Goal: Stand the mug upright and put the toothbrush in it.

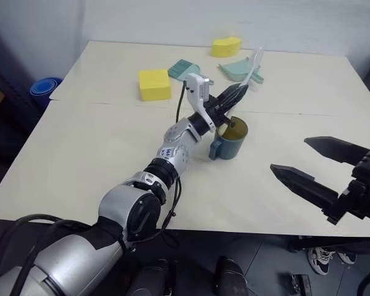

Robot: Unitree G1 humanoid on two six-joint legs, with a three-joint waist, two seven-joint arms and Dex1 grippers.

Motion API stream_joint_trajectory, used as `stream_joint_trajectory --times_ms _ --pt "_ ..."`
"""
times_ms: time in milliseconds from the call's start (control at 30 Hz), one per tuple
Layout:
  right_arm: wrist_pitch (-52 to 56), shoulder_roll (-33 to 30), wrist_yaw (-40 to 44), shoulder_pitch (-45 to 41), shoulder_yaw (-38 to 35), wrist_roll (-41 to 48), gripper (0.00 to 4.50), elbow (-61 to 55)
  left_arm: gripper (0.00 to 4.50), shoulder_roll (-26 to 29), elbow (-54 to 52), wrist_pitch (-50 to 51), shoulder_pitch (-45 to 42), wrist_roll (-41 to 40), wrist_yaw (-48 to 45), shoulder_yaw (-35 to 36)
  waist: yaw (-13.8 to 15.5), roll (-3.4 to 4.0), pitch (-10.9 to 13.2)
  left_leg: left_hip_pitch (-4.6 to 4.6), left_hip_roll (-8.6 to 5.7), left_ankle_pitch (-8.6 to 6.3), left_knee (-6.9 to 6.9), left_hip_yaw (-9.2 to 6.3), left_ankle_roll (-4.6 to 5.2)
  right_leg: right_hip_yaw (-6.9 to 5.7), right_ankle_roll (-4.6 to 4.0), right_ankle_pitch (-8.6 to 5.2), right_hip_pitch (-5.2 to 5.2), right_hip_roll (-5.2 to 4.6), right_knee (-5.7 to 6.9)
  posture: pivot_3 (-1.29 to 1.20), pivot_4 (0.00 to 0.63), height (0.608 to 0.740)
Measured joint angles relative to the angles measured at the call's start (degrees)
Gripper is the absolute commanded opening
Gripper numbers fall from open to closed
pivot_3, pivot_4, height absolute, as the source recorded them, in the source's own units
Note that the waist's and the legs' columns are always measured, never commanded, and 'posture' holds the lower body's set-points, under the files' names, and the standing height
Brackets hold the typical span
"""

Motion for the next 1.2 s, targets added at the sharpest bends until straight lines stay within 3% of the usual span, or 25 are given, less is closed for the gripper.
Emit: stream_joint_trajectory --times_ms 333,433,533,633,733,900,967,1200 --pt "-1.81 0.0 0.95 -0.08 0.4 -0.73 4.5 -0.06 4.48 2.31 -1.0 4.42 -0.05 -0.66 -3.79 0.18 0.02 0.0 0.0 0.0 0.0 0.0 0.0 0.02 0.0 0.0 0.0 0.0 0.0 0.01 0.02 0.0 0.15 0.74" --pt "-1.98 0.0 2.49 -0.32 1.76 -2.88 4.5 -0.04 4.49 6.52 -5.19 11.6 -0.03 -1.58 -10.03 -0.58 -0.38 0.0 0.0 0.01 0.01 0.0 0.0 0.03 -0.01 0.01 -0.01 0.0 -0.03 0.02 0.05 0.0 0.15 0.74" --pt "-2.04 0.11 5.47 -0.76 4.12 -7.14 4.5 0.55 4.49 14.05 -17.13 22.76 1.26 -3.26 -17.78 -3.18 -1.21 0.02 -0.01 0.08 0.03 0.01 -0.04 0.04 -0.02 0.02 -0.01 0.0 -0.03 0.02 0.1 0.0 0.15 0.74" --pt "-2.16 0.46 11.31 -1.39 8.62 -15.08 4.5 2.65 4.49 31.8 -35.61 37.06 8.39 -4.58 -30.39 -8.52 -3.23 0.1 -0.05 0.25 0.12 0.0 -0.13 0.08 -0.13 0.06 -0.01 0.0 -0.09 0.1 0.35 0.0 0.15 0.74" --pt "-3.53 0.58 16.28 -2.09 14.39 -24.44 4.5 6.96 4.49 47.2 -44.68 44.55 13.77 -5.38 -41.59 -11.04 -3.65 0.12 -0.05 0.26 0.16 -0.01 -0.09 0.01 -0.21 0.04 0.0 0.0 -0.11 0.15 0.44 0.0 0.15 0.74" --pt "-7.53 0.22 22.3 -8.36 24.87 -35.59 4.5 13.21 4.49 59.69 -52.7 46.87 17.97 -6.53 -47.79 -12.38 -1.82 0.12 -0.05 0.12 0.09 -0.04 0.21 -0.11 -0.21 0.14 0.0 0.0 0.04 0.12 0.29 0.0 0.15 0.74" --pt "-8.85 0.17 23.53 -11.38 29.0 -38.41 4.5 15.87 4.49 62.62 -54.47 47.05 20.19 -6.49 -47.78 -12.6 -1.8 0.12 -0.05 0.14 0.09 -0.04 0.23 -0.06 -0.21 0.15 0.0 0.0 0.04 0.12 0.31 0.0 0.15 0.74" --pt "-10.62 0.18 27.72 -19.68 39.23 -44.14 4.5 20.22 4.49 64.02 -61.79 47.67 24.75 -8.53 -47.66 -12.52 -2.1 0.16 -0.03 0.13 0.12 -0.05 0.2 -0.02 -0.23 0.06 0.0 0.0 -0.03 0.13 0.38 0.0 0.15 0.74"
